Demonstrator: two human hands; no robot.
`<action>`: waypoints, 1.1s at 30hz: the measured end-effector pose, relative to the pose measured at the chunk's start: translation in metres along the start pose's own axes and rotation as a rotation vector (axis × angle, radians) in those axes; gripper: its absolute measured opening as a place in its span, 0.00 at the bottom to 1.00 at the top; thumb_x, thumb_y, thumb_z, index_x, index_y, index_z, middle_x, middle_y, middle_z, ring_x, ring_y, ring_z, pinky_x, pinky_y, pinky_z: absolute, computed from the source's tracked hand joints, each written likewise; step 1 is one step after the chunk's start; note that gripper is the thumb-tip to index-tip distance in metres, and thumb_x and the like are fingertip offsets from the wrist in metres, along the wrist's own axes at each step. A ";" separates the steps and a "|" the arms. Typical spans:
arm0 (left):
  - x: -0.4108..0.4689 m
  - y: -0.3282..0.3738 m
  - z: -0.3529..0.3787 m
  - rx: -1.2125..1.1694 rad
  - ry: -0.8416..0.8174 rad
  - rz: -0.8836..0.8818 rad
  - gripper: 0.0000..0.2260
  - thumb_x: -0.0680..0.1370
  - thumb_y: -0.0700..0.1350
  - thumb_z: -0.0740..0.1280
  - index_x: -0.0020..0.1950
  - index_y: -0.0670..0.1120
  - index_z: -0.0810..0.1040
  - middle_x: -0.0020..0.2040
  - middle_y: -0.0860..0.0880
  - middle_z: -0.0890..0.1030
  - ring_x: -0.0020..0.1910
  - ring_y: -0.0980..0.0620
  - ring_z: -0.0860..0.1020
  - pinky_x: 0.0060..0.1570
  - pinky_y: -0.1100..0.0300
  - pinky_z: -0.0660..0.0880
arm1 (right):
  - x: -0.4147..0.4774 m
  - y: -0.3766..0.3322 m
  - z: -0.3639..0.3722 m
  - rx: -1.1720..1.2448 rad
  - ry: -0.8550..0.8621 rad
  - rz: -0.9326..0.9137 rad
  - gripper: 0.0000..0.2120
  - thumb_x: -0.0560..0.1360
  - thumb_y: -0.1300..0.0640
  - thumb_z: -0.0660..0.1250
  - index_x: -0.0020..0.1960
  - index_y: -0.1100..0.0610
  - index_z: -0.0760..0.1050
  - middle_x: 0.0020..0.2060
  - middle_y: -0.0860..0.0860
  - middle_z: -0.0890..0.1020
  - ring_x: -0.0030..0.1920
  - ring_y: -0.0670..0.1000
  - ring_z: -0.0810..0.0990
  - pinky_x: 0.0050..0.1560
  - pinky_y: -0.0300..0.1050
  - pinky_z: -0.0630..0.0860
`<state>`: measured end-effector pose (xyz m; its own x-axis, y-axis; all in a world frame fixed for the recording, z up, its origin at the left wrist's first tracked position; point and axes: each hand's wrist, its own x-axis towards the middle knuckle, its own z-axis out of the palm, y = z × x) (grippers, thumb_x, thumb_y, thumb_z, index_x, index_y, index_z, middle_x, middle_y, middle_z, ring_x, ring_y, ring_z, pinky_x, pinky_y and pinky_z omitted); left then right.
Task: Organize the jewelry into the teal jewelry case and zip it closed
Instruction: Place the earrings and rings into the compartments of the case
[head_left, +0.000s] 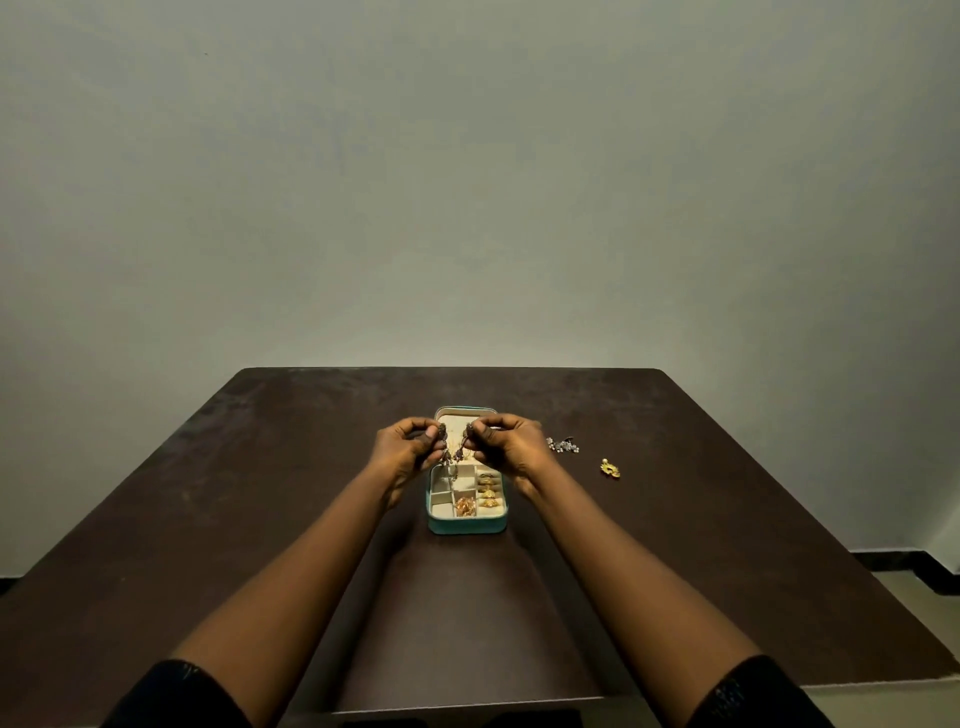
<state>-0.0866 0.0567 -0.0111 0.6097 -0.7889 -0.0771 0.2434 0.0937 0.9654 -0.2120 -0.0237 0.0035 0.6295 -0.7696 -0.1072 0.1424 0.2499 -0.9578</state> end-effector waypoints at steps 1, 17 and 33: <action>0.001 -0.003 -0.002 0.001 0.009 -0.010 0.09 0.79 0.32 0.60 0.41 0.42 0.75 0.39 0.45 0.76 0.37 0.54 0.77 0.30 0.69 0.78 | 0.002 0.003 0.001 0.002 0.003 0.009 0.07 0.74 0.69 0.65 0.39 0.59 0.75 0.24 0.49 0.82 0.26 0.44 0.82 0.28 0.35 0.78; 0.008 -0.014 -0.006 0.147 0.033 -0.062 0.07 0.80 0.32 0.58 0.45 0.38 0.74 0.37 0.42 0.76 0.22 0.61 0.78 0.25 0.71 0.75 | 0.019 0.024 0.013 -0.006 0.014 0.074 0.07 0.75 0.69 0.64 0.41 0.61 0.75 0.33 0.55 0.82 0.28 0.46 0.82 0.34 0.37 0.80; 0.011 -0.008 0.009 0.194 -0.069 -0.089 0.06 0.79 0.31 0.58 0.52 0.35 0.74 0.38 0.41 0.77 0.24 0.59 0.79 0.26 0.70 0.76 | 0.021 0.007 0.002 -0.103 0.075 0.019 0.09 0.75 0.69 0.63 0.38 0.60 0.74 0.33 0.55 0.79 0.26 0.45 0.80 0.29 0.35 0.77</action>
<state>-0.0889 0.0419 -0.0172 0.5374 -0.8293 -0.1533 0.1400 -0.0916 0.9859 -0.1965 -0.0369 -0.0050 0.5720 -0.8079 -0.1419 0.0490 0.2064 -0.9772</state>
